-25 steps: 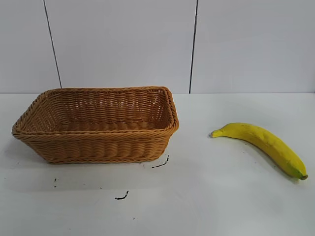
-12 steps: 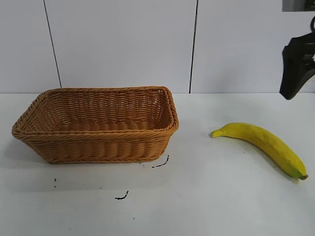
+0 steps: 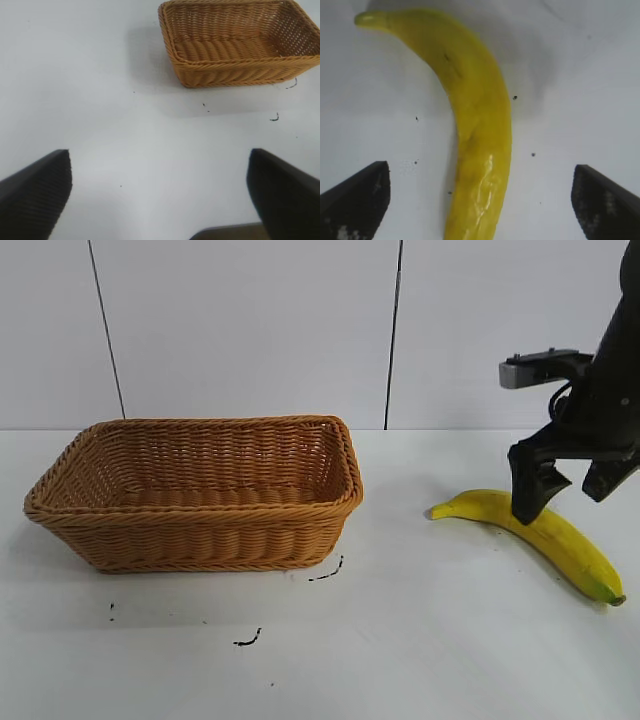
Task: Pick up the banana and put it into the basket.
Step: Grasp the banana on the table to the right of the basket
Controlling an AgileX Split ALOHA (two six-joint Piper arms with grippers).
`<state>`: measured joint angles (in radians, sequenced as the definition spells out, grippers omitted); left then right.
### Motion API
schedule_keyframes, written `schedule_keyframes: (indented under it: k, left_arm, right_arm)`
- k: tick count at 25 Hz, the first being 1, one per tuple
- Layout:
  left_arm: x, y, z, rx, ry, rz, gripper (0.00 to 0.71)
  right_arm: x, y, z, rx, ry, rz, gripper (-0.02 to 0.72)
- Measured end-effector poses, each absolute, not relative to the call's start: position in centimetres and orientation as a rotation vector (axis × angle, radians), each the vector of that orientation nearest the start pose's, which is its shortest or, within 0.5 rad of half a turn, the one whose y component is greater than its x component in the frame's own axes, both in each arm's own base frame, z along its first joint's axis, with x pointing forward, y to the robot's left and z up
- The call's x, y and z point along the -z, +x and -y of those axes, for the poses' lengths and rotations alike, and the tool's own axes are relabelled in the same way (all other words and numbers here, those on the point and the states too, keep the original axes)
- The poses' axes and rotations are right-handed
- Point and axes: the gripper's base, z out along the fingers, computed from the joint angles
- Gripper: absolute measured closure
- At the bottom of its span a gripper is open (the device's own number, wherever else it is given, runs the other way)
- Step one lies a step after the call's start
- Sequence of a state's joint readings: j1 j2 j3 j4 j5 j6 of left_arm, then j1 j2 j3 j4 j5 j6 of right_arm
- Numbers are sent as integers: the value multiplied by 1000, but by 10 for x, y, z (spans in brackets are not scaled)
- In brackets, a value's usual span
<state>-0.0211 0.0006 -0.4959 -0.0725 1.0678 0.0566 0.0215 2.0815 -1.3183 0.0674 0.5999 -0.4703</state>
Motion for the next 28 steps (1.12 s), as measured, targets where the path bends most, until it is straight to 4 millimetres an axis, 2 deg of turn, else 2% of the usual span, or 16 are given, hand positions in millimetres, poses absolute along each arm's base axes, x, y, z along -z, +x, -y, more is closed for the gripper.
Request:
schedule_keyframes:
  k: [8,20,23,28]
  left_arm:
    - [-276,-5,6,65,83,-2053,20]
    - [-276,-5,6,65,83,-2053,20]
    - [-276,-5,6,65,83,-2053,20]
    - [-276,-5,6,65,83,-2053,20]
  right_arm:
    - [-105,409,-13,-1,-597,-2803,22]
    - [-105,412,-13,8,-588,-2777,29]
    - [-105,412,-13,6,-578,-2780,102]
    - [-105,412,-14,3,-566,-2782,398]
